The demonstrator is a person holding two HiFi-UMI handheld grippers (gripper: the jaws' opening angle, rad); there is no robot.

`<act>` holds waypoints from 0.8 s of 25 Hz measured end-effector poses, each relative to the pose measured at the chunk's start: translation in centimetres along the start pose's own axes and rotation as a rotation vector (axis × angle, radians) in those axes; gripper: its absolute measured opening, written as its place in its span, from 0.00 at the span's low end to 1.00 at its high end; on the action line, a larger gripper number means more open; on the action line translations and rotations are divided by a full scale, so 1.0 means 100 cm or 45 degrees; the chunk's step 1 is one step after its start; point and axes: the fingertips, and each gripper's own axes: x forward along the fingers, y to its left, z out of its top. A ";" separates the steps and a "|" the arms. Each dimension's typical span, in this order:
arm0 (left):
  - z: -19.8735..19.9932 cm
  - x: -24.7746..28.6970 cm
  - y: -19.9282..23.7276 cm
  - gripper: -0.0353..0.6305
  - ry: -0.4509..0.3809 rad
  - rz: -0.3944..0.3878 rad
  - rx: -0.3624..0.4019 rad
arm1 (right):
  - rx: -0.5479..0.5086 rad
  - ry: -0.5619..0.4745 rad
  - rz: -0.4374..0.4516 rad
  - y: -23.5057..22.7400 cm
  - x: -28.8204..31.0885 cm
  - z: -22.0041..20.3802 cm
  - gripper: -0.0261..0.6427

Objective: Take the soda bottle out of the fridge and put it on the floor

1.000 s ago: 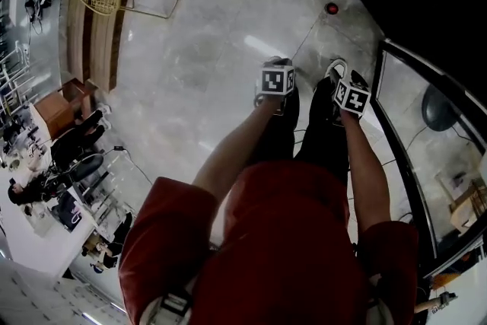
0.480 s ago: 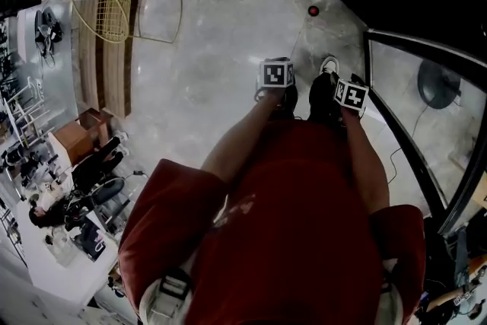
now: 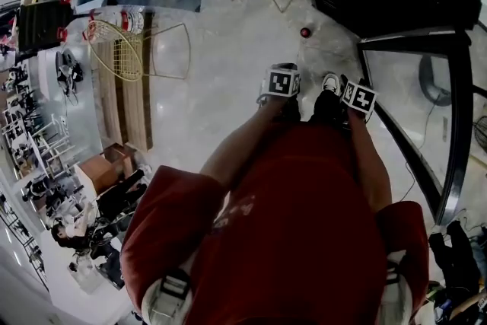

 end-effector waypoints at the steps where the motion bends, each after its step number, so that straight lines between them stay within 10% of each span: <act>1: 0.002 0.002 -0.005 0.05 0.005 -0.009 0.008 | 0.003 -0.003 -0.010 -0.004 -0.002 0.002 0.50; 14: 0.062 -0.004 0.018 0.05 -0.017 -0.154 0.129 | 0.170 -0.150 -0.155 0.021 -0.022 0.046 0.50; 20: 0.119 -0.037 0.028 0.05 -0.198 -0.202 0.200 | 0.173 -0.346 -0.115 0.063 -0.054 0.089 0.50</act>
